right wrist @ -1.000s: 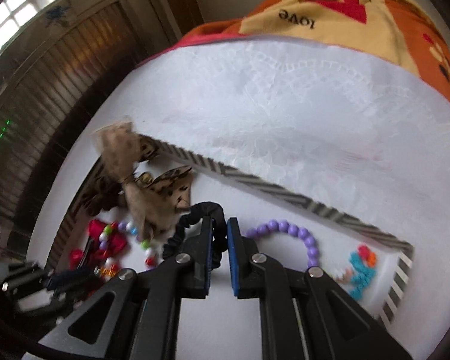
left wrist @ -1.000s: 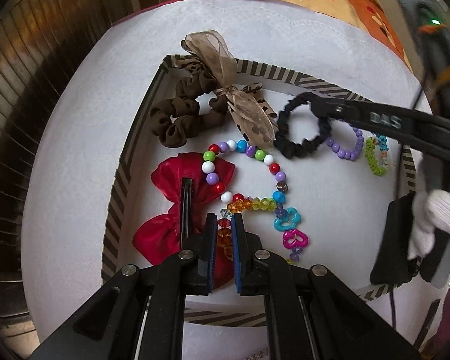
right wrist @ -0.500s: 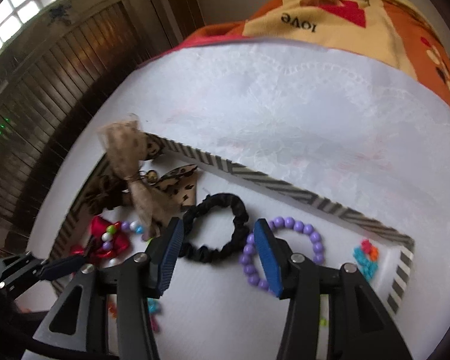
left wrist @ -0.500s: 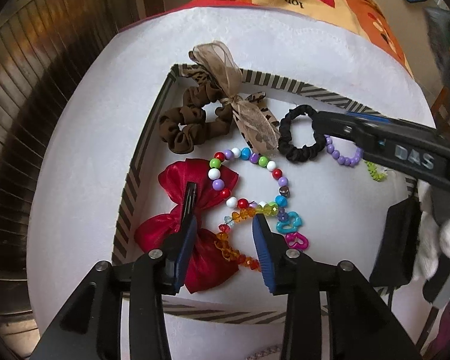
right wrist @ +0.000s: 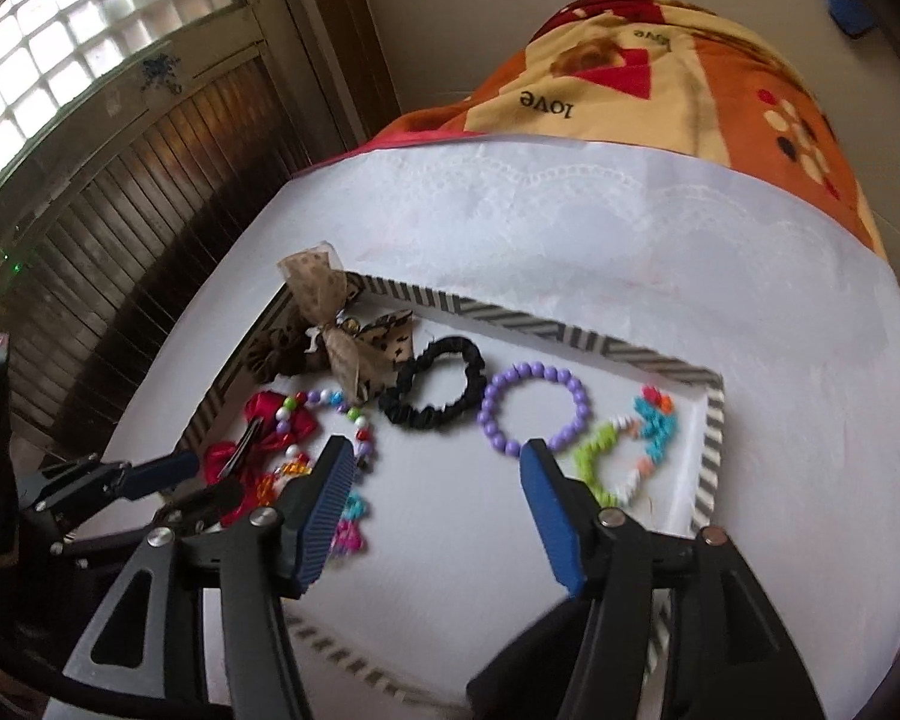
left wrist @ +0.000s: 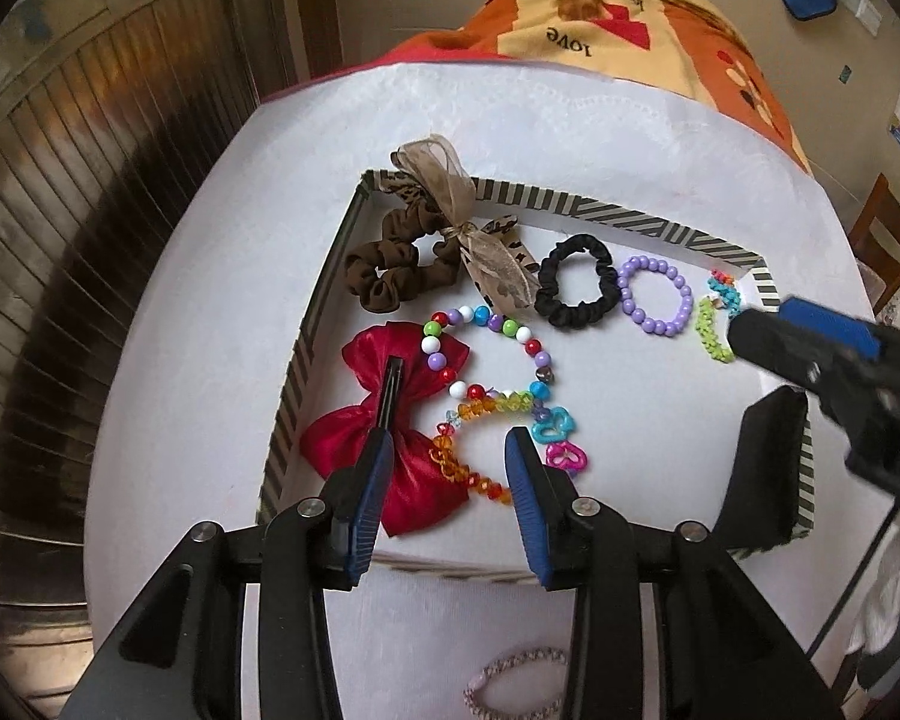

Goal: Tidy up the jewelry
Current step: 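Withdraw both open tools from the tray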

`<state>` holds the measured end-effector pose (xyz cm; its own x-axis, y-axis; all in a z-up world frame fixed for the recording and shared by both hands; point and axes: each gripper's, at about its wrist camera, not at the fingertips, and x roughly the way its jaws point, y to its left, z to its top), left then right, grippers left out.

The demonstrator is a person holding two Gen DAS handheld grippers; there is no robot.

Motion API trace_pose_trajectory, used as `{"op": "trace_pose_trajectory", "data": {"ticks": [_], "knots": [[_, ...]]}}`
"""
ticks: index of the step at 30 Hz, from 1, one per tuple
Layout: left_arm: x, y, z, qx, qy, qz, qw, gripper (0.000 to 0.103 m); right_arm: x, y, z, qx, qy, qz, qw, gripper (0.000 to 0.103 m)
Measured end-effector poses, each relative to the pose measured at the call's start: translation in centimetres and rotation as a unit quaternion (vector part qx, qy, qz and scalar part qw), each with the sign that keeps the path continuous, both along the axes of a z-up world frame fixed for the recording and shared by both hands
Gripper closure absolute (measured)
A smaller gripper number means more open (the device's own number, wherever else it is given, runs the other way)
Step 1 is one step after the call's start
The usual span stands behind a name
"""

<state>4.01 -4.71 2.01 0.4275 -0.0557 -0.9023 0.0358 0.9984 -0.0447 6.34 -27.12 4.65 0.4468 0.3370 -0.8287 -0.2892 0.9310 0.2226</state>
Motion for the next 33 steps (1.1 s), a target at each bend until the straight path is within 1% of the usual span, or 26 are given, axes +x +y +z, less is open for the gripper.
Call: {"op": "trace_pose_trajectory", "data": {"ticks": [8, 13, 23, 33], "knots": [[-2.0, -1.2, 0.8, 0.011, -0.007, -0.003, 0.9999, 0.087, -5.0, -1.4, 1.0, -0.003, -0.008, -0.024, 1.0, 0.039], [-3.4, -2.0, 1.4, 0.017, -0.014, -0.011, 0.9997, 0.087, -7.3, -2.3, 1.4, -0.004, -0.01, -0.037, 0.999, 0.039], [-5.8, -2.8, 2.1, 0.019, -0.021, -0.012, 0.9995, 0.087, -10.4, -3.1, 1.9, -0.008, -0.013, -0.048, 0.999, 0.038], [-7.8, -2.7, 2.4, 0.021, -0.023, -0.008, 0.9995, 0.087, -12.6, -3.5, 2.1, -0.009, -0.011, -0.045, 0.999, 0.038]]}}
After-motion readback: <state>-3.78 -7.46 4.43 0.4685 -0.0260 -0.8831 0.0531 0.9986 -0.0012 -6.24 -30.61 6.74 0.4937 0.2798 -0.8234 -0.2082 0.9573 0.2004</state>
